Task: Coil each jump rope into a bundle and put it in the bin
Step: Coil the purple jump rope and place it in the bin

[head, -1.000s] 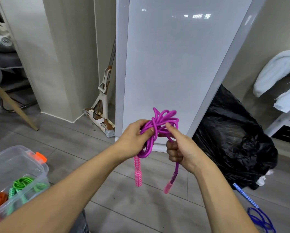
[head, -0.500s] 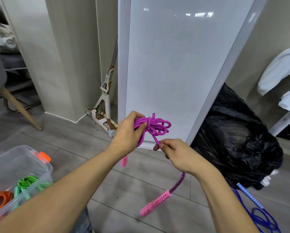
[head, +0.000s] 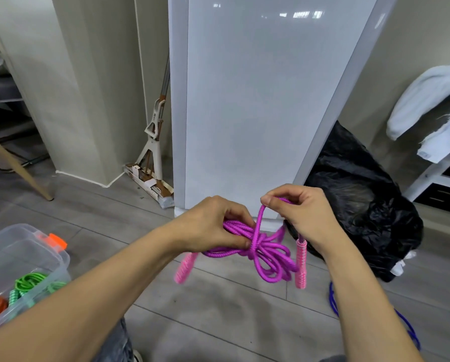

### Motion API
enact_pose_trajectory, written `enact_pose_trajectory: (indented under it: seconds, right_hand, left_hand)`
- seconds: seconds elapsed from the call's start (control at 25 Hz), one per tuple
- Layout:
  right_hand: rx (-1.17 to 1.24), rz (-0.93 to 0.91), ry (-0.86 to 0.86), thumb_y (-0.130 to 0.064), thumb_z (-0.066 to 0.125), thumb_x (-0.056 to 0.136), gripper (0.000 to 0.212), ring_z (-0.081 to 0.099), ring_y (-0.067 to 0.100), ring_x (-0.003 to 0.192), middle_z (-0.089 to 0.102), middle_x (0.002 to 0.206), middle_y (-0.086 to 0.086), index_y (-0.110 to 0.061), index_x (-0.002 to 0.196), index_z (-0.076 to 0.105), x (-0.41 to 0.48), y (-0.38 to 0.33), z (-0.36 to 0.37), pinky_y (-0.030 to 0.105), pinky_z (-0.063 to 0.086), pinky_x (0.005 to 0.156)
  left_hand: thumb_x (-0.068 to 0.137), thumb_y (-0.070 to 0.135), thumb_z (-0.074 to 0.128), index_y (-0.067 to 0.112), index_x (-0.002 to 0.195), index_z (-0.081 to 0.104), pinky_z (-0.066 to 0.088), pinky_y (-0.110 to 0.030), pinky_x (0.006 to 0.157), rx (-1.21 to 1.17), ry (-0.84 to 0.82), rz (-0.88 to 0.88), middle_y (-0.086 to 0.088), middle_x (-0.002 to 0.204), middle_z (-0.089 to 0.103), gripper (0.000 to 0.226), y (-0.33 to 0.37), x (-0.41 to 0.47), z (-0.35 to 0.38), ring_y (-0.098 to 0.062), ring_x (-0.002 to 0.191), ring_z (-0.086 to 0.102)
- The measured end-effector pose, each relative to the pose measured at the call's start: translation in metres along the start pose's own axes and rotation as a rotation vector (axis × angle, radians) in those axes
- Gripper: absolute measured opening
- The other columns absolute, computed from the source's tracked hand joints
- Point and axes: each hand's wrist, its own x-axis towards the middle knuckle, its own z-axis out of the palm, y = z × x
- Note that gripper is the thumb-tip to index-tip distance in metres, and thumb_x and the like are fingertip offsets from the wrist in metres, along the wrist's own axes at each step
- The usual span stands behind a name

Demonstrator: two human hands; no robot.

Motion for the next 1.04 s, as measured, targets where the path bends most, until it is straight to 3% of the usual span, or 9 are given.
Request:
enact_pose_trajectory:
  seconds: [0.08, 0.16, 0.24, 0.32, 0.4, 0.56, 0.72, 0.88, 1.04]
  right_hand:
    - [0.141, 0.110, -0.005, -0.019, 0.082, 0.076, 0.014, 0.047, 0.007, 0.048, 0.062, 0.057, -0.001, -0.006, 0.082, 0.078, 0.003, 0.010, 0.002, 0.016, 0.039, 0.046]
    - [0.337, 0.256, -0.024, -0.008, 0.074, 0.083, 0.004, 0.054, 0.011, 0.050, 0.064, 0.061, 0.002, -0.004, 0.081, 0.074, 0.006, 0.019, 0.002, 0.019, 0.045, 0.046]
    - [0.406, 0.343, -0.104, 0.005, 0.057, 0.095, 0.029, 0.054, 0.010, 0.048, 0.065, 0.059, -0.002, -0.012, 0.075, 0.070, 0.008, 0.030, 0.004, 0.021, 0.043, 0.044]
    - [0.374, 0.387, -0.204, -0.010, 0.055, 0.101, 0.033, 0.034, 0.007, 0.037, 0.054, 0.055, 0.000, -0.012, 0.074, 0.073, 0.006, 0.031, 0.010, 0.023, 0.019, 0.041]
    - [0.319, 0.432, -0.288, -0.025, 0.054, 0.103, 0.034, 0.029, 0.008, 0.035, 0.050, 0.057, 0.004, -0.005, 0.087, 0.075, 0.003, 0.027, 0.017, 0.026, 0.014, 0.045]
    - [0.243, 0.450, -0.385, -0.032, 0.052, 0.103, 0.040, 0.037, 0.014, 0.040, 0.050, 0.056, 0.006, 0.000, 0.098, 0.074, -0.004, 0.011, 0.010, 0.024, 0.029, 0.043]
    - [0.285, 0.487, -0.545, -0.024, 0.065, 0.094, 0.022, 0.052, 0.020, 0.047, 0.060, 0.069, 0.013, -0.005, 0.099, 0.073, -0.017, -0.002, -0.013, 0.027, 0.046, 0.048]
    - [0.501, 0.438, -0.373, -0.002, 0.046, 0.088, 0.036, 0.031, 0.012, 0.040, 0.054, 0.074, 0.013, 0.003, 0.120, 0.061, -0.013, -0.013, -0.013, 0.018, 0.025, 0.037]
    - [0.588, 0.229, -0.243, -0.002, 0.055, 0.091, 0.021, 0.049, 0.012, 0.054, 0.071, 0.095, 0.013, 0.001, 0.110, 0.064, -0.009, -0.029, 0.013, 0.022, 0.043, 0.048]
  left_hand:
    - [0.077, 0.005, 0.082, 0.010, 0.097, 0.072, 0.055, -0.025, 0.078, -0.295, 0.008, -0.019, -0.005, 0.090, 0.077, 0.023, 0.009, -0.002, 0.003, -0.013, 0.079, 0.070]
    - [0.077, 0.003, 0.081, 0.008, 0.095, 0.068, 0.056, -0.029, 0.074, -0.464, 0.099, -0.053, -0.014, 0.090, 0.076, 0.023, 0.009, -0.001, 0.002, -0.020, 0.077, 0.070]
    - [0.077, 0.009, 0.078, 0.009, 0.094, 0.066, 0.056, -0.026, 0.067, -0.621, 0.211, -0.102, -0.015, 0.084, 0.075, 0.021, 0.007, 0.001, 0.000, -0.020, 0.071, 0.069]
    - [0.078, 0.012, 0.074, 0.008, 0.095, 0.065, 0.046, -0.022, 0.055, -0.785, 0.349, -0.151, -0.008, 0.072, 0.072, 0.020, 0.003, 0.006, -0.001, -0.016, 0.058, 0.060]
    - [0.076, 0.014, 0.073, 0.010, 0.095, 0.064, 0.038, -0.024, 0.052, -0.918, 0.492, -0.207, -0.005, 0.066, 0.070, 0.021, -0.003, 0.012, -0.003, -0.017, 0.055, 0.050]
    - [0.085, 0.005, 0.072, 0.009, 0.100, 0.060, 0.045, -0.022, 0.044, -0.854, 0.694, -0.298, -0.013, 0.078, 0.073, 0.020, -0.022, 0.018, -0.011, -0.021, 0.058, 0.061]
    - [0.085, 0.006, 0.074, 0.007, 0.109, 0.056, 0.053, -0.028, 0.049, -0.699, 0.800, -0.335, -0.021, 0.099, 0.071, 0.030, -0.036, 0.018, -0.016, -0.020, 0.065, 0.065]
    - [0.086, 0.005, 0.072, 0.003, 0.117, 0.051, 0.059, -0.035, 0.055, -0.770, 0.801, -0.396, -0.023, 0.111, 0.066, 0.037, -0.043, 0.020, -0.017, -0.025, 0.075, 0.069]
    - [0.092, 0.005, 0.065, 0.004, 0.115, 0.060, 0.057, -0.055, 0.086, -0.740, 0.692, -0.419, -0.017, 0.104, 0.069, 0.024, -0.044, 0.024, -0.006, -0.035, 0.093, 0.069]
